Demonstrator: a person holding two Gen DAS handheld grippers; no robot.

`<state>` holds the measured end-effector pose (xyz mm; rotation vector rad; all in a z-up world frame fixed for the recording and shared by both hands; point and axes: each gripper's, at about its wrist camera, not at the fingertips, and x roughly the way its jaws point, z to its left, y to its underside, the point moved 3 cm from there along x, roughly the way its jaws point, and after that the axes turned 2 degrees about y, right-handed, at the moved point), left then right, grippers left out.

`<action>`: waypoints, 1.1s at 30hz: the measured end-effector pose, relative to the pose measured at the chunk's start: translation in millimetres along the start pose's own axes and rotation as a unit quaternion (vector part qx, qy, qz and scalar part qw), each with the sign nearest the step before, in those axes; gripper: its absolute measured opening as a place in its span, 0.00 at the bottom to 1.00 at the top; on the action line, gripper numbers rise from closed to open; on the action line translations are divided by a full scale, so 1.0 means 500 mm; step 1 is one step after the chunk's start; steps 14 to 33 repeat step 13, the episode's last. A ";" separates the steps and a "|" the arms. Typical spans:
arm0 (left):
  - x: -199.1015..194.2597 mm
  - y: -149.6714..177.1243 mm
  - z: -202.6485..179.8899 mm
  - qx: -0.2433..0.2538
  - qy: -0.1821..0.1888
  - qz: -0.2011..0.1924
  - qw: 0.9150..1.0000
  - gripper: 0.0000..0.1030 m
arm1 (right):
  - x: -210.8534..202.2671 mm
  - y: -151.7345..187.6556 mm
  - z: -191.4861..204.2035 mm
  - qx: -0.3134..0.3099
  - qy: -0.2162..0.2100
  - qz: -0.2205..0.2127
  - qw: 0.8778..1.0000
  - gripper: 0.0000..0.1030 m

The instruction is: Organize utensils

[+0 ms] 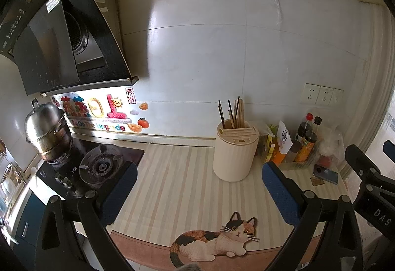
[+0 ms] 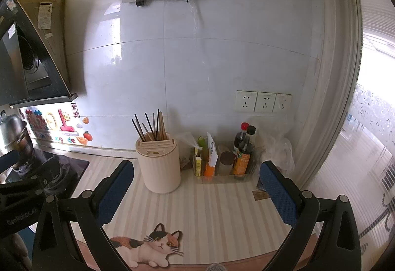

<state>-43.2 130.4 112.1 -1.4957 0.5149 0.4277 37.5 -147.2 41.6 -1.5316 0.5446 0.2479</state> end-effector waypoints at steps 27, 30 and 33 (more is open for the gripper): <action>0.005 0.008 0.011 -0.002 0.001 0.004 1.000 1.00 | 0.002 0.000 0.000 0.000 -0.001 0.001 1.000 1.00; 0.005 0.008 0.011 -0.002 0.001 0.004 1.000 1.00 | 0.002 0.000 0.000 0.000 -0.001 0.001 1.000 1.00; 0.005 0.008 0.011 -0.002 0.001 0.004 1.000 1.00 | 0.002 0.000 0.000 0.000 -0.001 0.001 1.000 1.00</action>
